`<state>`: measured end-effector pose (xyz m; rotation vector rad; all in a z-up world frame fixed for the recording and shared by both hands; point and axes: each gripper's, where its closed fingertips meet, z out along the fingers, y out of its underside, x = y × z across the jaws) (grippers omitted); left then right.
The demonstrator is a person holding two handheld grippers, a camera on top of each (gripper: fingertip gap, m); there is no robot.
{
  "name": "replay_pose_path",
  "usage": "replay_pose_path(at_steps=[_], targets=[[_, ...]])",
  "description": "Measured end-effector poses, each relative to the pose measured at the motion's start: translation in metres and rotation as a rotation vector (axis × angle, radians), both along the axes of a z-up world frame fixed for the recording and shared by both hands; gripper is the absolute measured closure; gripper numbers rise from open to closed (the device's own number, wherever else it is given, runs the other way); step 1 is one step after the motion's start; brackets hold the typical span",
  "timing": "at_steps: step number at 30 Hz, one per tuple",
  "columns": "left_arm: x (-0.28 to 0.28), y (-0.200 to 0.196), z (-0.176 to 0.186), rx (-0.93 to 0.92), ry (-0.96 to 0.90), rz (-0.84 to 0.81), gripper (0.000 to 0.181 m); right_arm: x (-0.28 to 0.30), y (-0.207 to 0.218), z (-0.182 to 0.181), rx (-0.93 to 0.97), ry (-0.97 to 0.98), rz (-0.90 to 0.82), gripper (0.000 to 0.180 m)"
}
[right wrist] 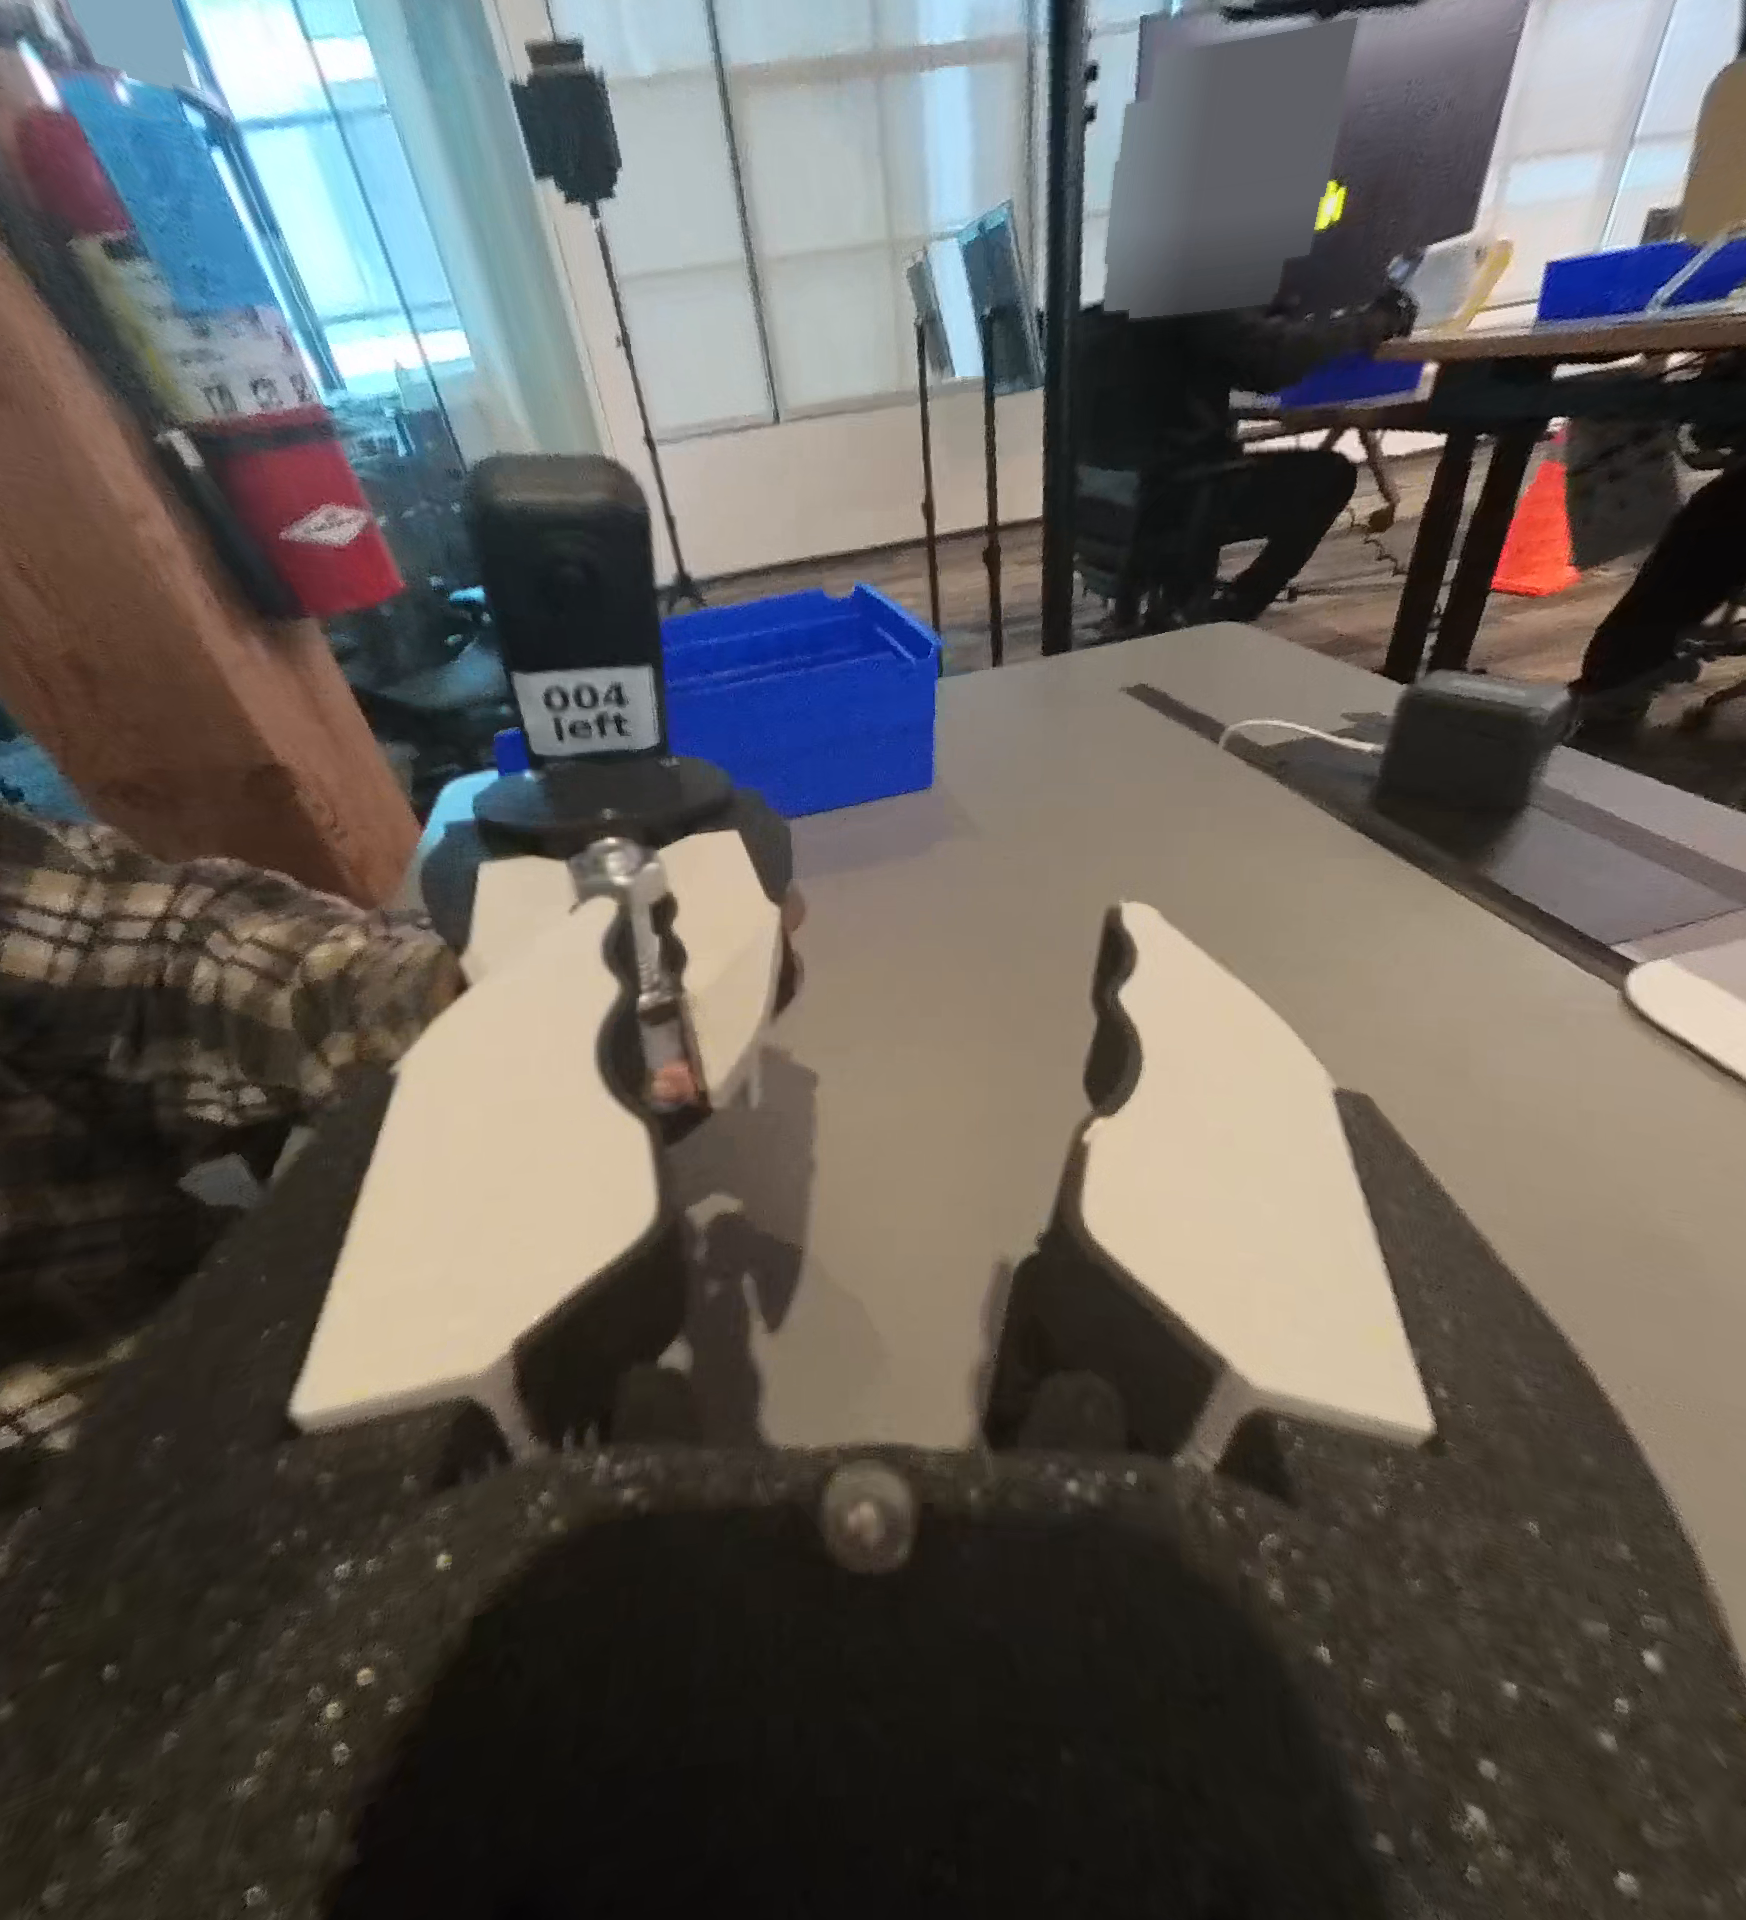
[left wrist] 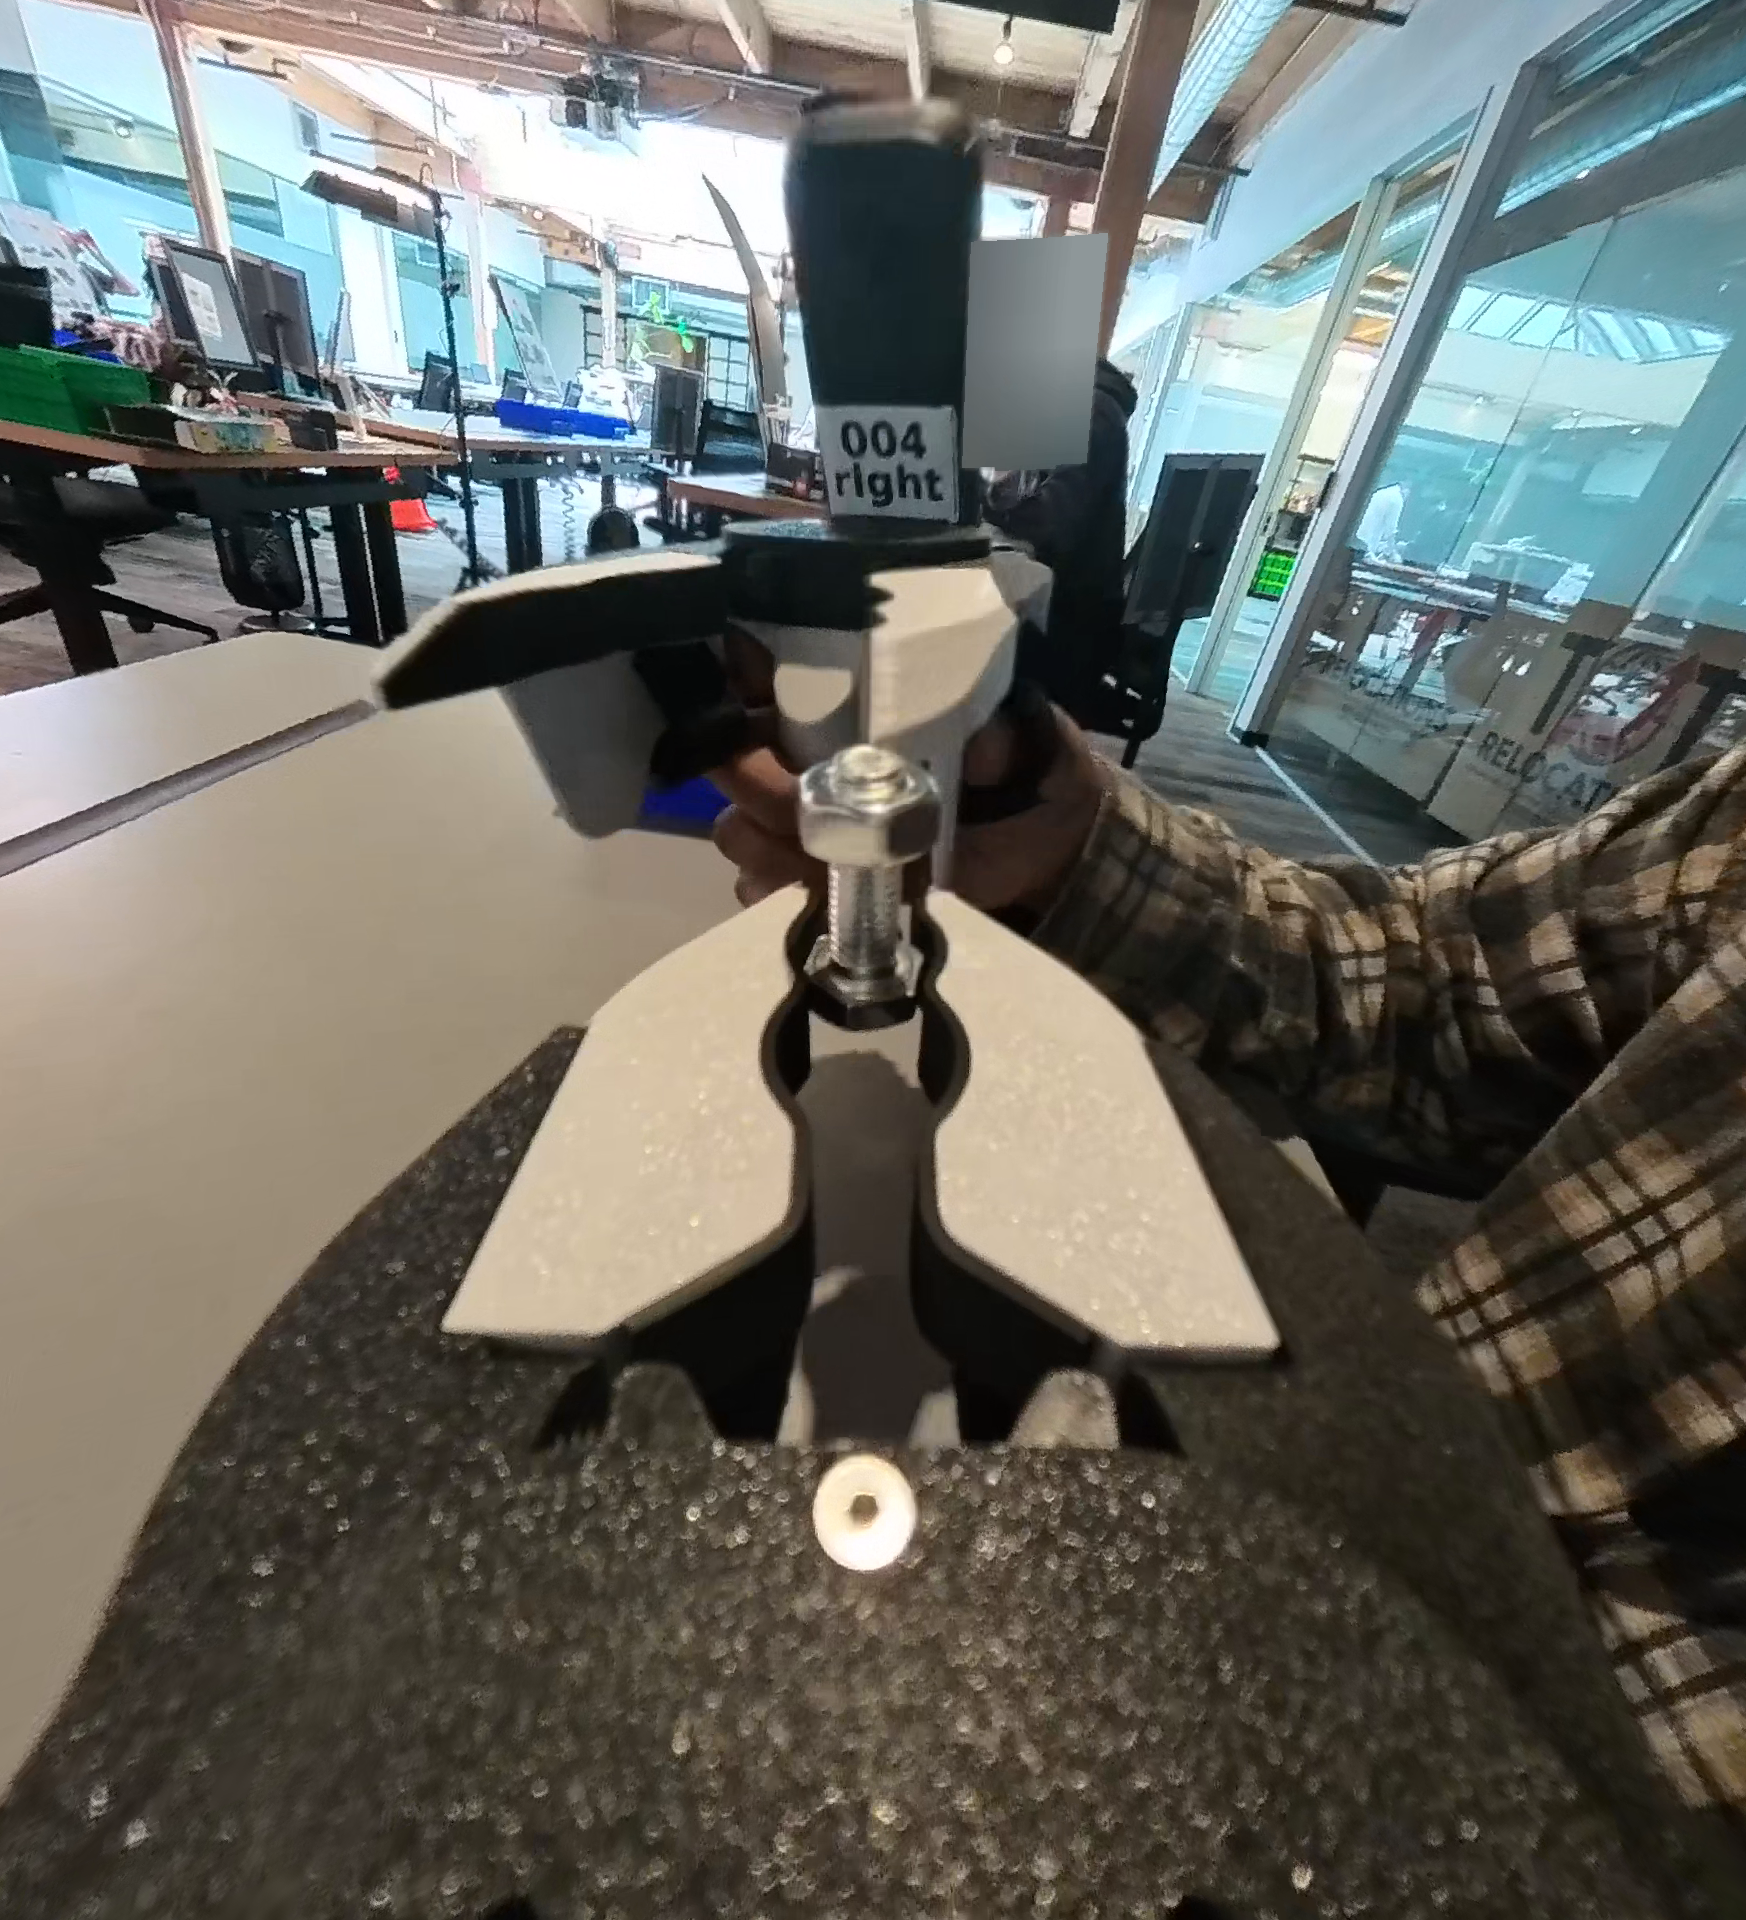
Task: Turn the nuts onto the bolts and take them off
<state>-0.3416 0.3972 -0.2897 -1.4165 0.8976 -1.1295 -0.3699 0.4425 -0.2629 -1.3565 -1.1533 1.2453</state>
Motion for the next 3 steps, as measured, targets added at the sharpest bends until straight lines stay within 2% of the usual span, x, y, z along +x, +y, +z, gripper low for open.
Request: replay_pose_path(at_steps=[3], targets=[[0.0001,0.0004,0.0004,0.0,-0.001,0.0,0.165,-0.0036,-0.0109,0.0094,-0.013,0.051,0.051,0.095]])
